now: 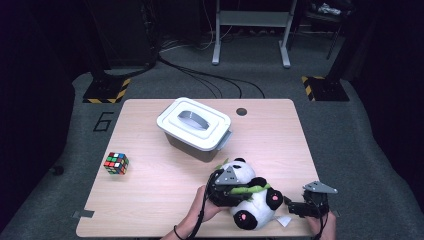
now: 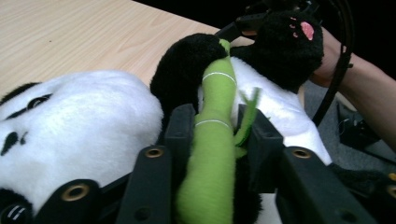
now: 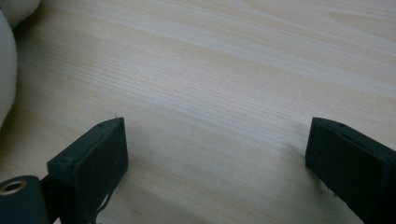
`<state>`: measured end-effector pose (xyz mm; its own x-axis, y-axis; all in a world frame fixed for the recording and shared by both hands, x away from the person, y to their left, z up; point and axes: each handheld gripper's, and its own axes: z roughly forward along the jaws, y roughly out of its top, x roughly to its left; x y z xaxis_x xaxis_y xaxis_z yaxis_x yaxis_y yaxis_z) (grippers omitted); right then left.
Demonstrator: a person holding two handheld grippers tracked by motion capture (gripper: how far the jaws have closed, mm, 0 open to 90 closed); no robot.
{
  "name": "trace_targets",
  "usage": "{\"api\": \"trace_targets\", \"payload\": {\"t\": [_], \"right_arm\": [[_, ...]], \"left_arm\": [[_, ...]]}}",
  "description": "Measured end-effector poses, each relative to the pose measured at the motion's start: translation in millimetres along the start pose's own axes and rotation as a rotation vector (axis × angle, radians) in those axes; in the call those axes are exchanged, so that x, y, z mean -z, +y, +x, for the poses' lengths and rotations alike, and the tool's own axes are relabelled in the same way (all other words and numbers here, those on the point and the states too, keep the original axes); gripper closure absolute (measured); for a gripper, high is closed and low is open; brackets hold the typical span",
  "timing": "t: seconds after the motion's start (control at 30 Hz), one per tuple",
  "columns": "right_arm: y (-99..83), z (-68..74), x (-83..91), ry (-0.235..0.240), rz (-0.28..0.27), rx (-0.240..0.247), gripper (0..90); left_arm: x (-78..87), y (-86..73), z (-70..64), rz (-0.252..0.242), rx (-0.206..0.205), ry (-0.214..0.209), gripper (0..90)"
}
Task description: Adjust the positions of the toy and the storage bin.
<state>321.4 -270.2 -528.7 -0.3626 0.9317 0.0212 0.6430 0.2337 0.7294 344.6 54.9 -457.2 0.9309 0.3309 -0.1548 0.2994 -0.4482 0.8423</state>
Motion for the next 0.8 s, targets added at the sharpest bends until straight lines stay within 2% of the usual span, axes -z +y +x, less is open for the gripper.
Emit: {"api": "trace_targets", "payload": {"t": [0.17,0.23,0.57,0.8], "right_arm": [[0.0,0.3,0.0,0.0,0.0,-0.006,5.2],[0.0,0.1,-0.2,-0.003,-0.003,-0.002,5.2],[0.0,-0.3,-0.3,-0.002,-0.003,0.006,5.2],[0.1,-0.3,-0.2,0.0,-0.001,0.008,5.3]], "left_arm": [[7.2,-0.9,-2.8,-0.025,-0.01,0.004,73.6],[11.2,-0.6,-5.7,-0.026,-0.029,0.016,74.1],[28.8,-6.0,-12.1,-0.03,-0.071,0.038,74.7],[45.3,-12.6,-14.7,-0.035,-0.077,0.056,74.8]]}}
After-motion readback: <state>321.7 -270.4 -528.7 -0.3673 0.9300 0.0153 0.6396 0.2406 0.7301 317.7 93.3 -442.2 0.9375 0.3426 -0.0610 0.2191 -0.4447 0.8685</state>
